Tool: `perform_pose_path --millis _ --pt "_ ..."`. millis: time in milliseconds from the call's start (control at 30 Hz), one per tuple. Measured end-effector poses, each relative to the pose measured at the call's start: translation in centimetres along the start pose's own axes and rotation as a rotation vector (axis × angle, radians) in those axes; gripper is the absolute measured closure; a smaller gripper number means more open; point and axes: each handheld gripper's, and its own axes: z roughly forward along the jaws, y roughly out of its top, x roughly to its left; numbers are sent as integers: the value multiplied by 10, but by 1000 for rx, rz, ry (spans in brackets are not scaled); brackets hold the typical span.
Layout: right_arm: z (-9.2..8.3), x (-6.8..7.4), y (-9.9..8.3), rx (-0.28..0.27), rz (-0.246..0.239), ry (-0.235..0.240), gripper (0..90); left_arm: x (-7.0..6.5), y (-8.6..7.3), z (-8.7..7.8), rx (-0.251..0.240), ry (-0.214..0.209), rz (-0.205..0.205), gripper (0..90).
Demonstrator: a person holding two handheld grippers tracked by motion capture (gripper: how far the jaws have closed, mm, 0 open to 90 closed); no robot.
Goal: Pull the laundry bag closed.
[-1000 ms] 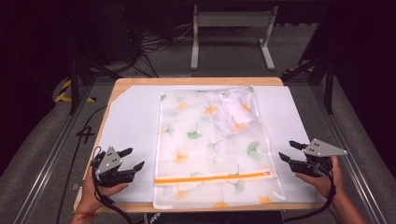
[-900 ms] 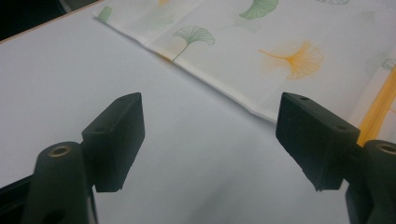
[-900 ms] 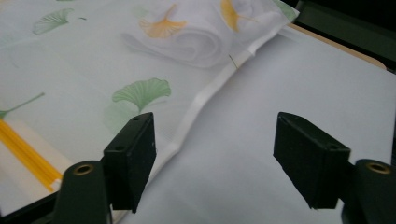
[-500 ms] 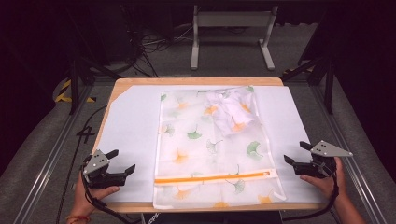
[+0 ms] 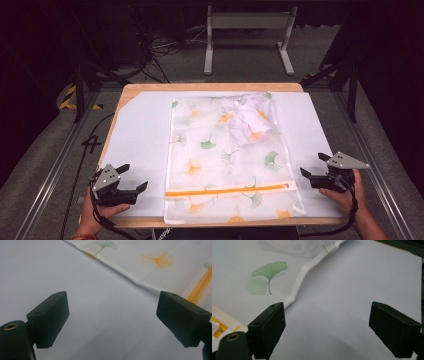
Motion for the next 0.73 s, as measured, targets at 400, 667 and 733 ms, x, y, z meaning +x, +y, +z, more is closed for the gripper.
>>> perform_pose_path --millis 400,667,733 --pt "1 -2 -1 16 12 -49 132 -1 1 3 15 21 2 118" --pt "4 -3 1 2 30 -51 126 -1 0 4 17 15 -10 110" --pt "4 -2 2 -1 24 -50 124 1 1 6 25 18 -10 106"
